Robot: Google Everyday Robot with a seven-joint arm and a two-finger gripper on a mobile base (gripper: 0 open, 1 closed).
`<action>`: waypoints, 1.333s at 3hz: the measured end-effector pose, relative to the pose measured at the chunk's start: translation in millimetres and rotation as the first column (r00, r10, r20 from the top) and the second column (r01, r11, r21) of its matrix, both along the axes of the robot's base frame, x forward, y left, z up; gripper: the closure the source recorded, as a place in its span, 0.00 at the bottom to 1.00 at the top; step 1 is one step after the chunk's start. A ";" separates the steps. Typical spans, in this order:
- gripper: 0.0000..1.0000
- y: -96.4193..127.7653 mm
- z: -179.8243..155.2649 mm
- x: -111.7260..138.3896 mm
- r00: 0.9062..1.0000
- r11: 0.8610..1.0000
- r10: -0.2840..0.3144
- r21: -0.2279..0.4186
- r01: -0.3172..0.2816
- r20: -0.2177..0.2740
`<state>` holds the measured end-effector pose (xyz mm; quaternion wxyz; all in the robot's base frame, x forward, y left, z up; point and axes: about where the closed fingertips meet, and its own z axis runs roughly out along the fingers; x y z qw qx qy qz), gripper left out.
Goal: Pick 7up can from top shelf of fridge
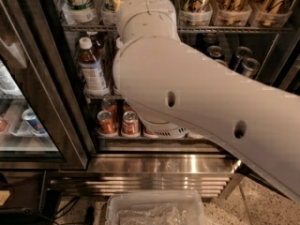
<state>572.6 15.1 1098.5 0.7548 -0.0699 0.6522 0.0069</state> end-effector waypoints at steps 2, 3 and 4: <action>1.00 -45.4 -6.4 -17.0 0.996 0.998 0.062 -0.007 -0.063 -0.061; 1.00 -72.3 12.7 -23.9 0.991 0.993 0.115 0.016 -0.115 -0.061; 1.00 -72.2 28.3 -27.5 0.971 0.974 0.221 0.078 -0.215 -0.089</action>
Offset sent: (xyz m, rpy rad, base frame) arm -0.0226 -0.0882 -0.0221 0.0066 0.0962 0.1165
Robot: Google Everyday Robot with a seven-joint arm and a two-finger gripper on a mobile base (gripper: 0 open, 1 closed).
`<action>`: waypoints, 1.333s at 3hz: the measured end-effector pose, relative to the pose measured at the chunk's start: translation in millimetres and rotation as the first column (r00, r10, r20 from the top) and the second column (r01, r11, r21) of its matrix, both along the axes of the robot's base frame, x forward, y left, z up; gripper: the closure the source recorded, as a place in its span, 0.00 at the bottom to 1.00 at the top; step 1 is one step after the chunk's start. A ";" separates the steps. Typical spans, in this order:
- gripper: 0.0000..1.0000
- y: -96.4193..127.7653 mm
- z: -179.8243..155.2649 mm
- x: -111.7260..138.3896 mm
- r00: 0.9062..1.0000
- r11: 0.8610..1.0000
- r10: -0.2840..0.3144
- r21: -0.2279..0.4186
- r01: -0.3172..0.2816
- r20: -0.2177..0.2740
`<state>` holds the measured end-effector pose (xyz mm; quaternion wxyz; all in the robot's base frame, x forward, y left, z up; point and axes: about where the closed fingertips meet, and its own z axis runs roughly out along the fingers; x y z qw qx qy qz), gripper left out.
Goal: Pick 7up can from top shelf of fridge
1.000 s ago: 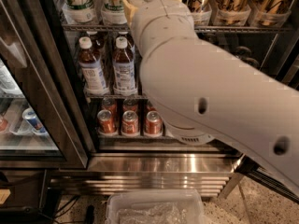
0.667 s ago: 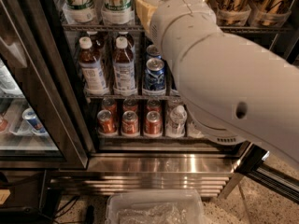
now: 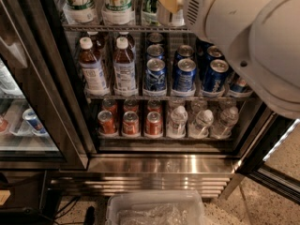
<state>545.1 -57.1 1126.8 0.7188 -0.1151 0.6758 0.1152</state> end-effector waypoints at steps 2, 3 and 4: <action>1.00 20.3 2.9 -11.5 0.997 0.997 0.068 -0.019 -0.068 -0.021; 1.00 23.0 -12.3 -19.8 0.989 0.993 0.119 -0.003 -0.120 -0.088; 1.00 7.4 -51.0 -32.1 0.954 0.982 0.190 0.062 -0.180 -0.232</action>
Offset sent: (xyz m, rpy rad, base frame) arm -0.0088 0.0172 -0.0003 -0.0148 0.0251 0.0648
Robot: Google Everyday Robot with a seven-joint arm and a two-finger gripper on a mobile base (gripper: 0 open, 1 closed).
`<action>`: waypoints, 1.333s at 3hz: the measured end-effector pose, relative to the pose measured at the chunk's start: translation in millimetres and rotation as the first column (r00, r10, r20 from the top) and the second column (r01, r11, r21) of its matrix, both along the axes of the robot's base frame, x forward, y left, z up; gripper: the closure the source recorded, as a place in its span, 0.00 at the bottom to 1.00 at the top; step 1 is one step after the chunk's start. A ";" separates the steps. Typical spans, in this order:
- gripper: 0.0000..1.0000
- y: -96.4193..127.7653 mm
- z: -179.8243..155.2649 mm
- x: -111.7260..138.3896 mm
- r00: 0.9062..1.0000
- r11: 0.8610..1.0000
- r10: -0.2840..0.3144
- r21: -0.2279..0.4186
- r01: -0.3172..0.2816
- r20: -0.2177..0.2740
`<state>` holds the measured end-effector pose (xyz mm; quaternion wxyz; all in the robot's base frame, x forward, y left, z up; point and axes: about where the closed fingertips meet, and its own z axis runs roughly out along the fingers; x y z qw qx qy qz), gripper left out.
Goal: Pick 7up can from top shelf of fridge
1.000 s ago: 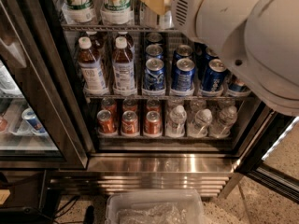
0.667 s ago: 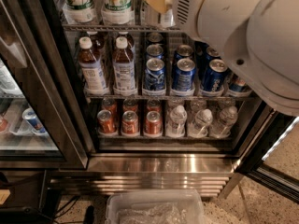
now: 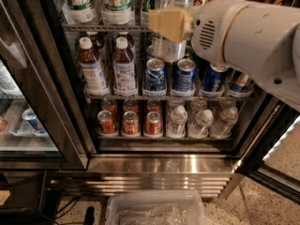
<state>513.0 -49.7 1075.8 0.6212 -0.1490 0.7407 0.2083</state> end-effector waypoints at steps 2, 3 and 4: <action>1.00 -5.2 -63.8 -40.1 0.947 0.982 0.190 0.055 -0.182 -0.260; 1.00 8.7 -70.1 -58.0 0.919 0.967 0.255 0.052 -0.251 -0.299; 1.00 8.7 -70.1 -58.0 0.919 0.967 0.255 0.052 -0.251 -0.299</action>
Offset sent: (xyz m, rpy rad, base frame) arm -0.0940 0.0029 -0.1099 0.0284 0.4940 0.4047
